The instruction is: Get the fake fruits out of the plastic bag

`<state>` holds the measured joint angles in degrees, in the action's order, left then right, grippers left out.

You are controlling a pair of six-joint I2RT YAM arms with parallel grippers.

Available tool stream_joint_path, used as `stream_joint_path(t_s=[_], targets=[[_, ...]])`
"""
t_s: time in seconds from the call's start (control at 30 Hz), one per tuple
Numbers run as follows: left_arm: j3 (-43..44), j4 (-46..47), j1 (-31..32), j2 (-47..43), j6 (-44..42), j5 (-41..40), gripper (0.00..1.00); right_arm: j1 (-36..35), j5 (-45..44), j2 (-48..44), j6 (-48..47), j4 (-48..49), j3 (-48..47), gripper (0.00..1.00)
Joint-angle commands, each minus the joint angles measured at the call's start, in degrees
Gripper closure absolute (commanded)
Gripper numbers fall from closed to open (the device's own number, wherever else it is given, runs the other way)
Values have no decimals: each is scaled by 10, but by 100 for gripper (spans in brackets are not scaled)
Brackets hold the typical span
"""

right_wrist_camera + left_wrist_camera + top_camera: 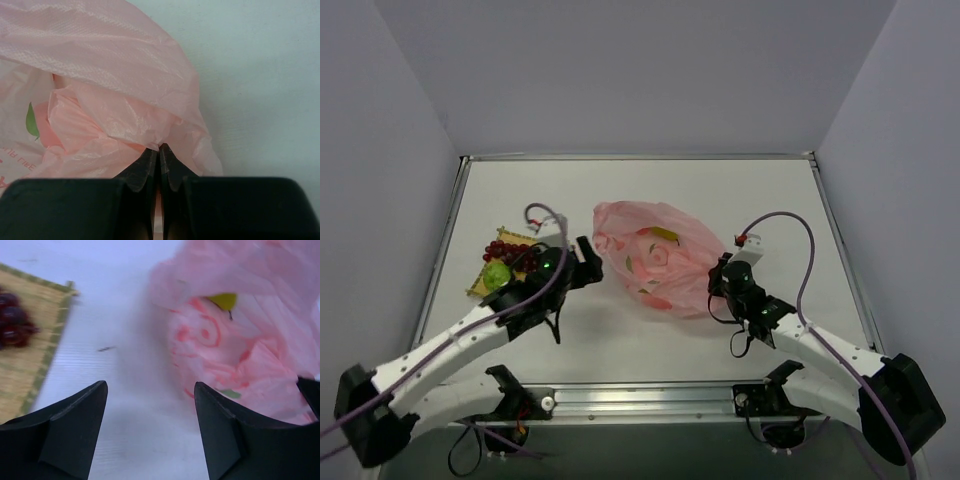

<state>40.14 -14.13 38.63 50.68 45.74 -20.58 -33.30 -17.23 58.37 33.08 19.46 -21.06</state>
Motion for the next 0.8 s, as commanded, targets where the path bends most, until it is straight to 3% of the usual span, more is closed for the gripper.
stream_joint_path(t_s=[0.0,0.23,0.43,0.6,0.77], targets=[[97,48,110,115,-56,-56,32,-5,-46,-27,8,-5,0,100],[273,74,145,386,-111,-15,37,-6,-49,-41,7,-5,4,100],[412,43,131,536,-124,-32,48,-5,-39,-36,7,4,3,100],[479,49,129,580,-141,-37,59,-5,-34,-33,5,8,2,100],[484,17,140,576,-175,-104,61,-5,-26,-34,2,6,2,100]])
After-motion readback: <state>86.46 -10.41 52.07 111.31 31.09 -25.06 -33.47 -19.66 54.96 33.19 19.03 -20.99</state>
